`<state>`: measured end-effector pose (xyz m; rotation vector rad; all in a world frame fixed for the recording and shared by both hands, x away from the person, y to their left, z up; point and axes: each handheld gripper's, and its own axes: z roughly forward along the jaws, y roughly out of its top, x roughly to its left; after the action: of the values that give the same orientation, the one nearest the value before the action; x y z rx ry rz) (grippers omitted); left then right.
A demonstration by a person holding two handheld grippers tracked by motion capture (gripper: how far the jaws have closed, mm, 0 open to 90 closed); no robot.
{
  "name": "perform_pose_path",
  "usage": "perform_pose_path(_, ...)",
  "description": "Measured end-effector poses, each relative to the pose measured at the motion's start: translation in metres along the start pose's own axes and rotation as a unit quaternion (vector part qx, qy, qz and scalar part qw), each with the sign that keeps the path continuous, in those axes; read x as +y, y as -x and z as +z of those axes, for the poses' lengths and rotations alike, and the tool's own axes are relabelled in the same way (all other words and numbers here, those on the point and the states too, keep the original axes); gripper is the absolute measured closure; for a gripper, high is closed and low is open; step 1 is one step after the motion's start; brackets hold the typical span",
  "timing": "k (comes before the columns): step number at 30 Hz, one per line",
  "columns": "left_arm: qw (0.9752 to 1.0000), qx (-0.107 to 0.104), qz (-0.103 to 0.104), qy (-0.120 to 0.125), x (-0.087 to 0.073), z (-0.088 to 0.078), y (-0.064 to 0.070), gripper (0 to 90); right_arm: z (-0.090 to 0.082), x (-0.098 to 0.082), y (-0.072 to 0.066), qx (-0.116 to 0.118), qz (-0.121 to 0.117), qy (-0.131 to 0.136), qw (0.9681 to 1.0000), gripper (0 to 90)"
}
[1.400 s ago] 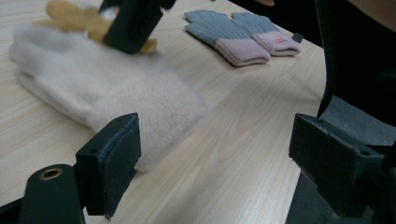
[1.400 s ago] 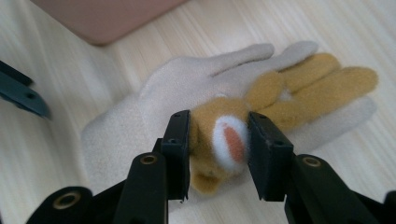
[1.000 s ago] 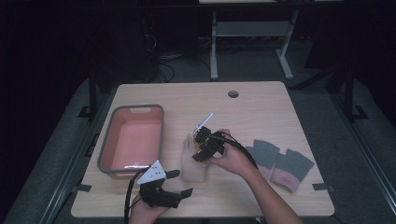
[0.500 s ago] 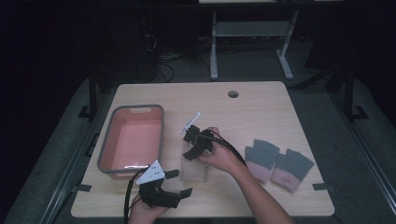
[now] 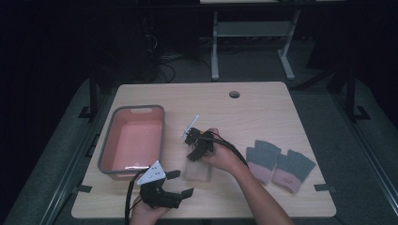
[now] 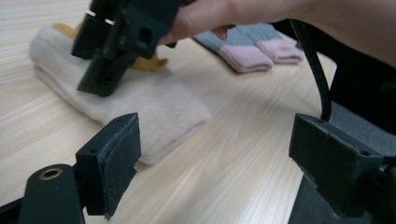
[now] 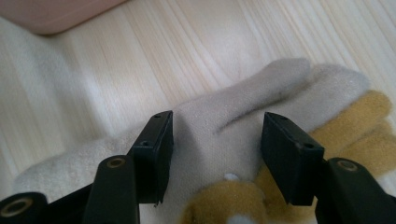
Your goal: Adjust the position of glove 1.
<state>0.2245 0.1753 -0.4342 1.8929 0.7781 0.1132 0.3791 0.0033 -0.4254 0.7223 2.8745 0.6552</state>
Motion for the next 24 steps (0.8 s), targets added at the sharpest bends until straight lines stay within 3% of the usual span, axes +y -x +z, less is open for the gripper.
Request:
perform_pose_path(4, 0.9999, 0.000, -0.007, 0.007, 0.001, 0.002, 0.001, 16.3, -0.005, -0.009, 0.004, 0.004, -0.015, -0.001, 0.9999, 43.0)
perform_pose_path(11, 0.9999, -0.006, -0.013, -0.007, 0.004, 0.010, 0.005, 16.4, -0.013, -0.024, 0.009, 0.005, -0.035, -0.006, 0.9994, 42.3)
perform_pose_path(16, 0.9995, -0.015, -0.022, -0.018, 0.005, 0.018, 0.007, 16.4, -0.018, -0.030, 0.011, 0.003, -0.035, -0.005, 0.9994, 42.1)
perform_pose_path(18, 0.9993, -0.019, -0.027, -0.019, 0.005, 0.019, 0.007, 16.4, -0.021, -0.031, 0.011, 0.006, -0.024, -0.002, 0.9997, 42.0)
perform_pose_path(19, 0.9988, -0.024, -0.036, -0.021, 0.007, 0.021, 0.006, 16.4, -0.029, -0.032, 0.014, 0.022, 0.007, 0.003, 0.9997, 39.7)
perform_pose_path(20, 0.9988, -0.024, -0.036, -0.021, 0.007, 0.021, 0.006, 16.4, -0.029, -0.032, 0.014, 0.022, 0.007, 0.003, 0.9997, 39.7)
perform_pose_path(21, 0.9980, -0.034, -0.050, -0.019, 0.008, 0.021, 0.005, 16.8, -0.037, -0.037, 0.016, 0.025, 0.032, 0.014, 0.9991, 35.0)
perform_pose_path(22, 0.9980, -0.034, -0.050, -0.019, 0.008, 0.021, 0.005, 16.9, -0.037, -0.037, 0.016, 0.025, 0.032, 0.014, 0.9991, 35.0)
perform_pose_path(24, 0.9979, -0.030, -0.051, -0.025, 0.011, 0.022, 0.004, 16.9, -0.051, -0.048, 0.019, 0.033, 0.068, 0.043, 0.9962, 33.9)
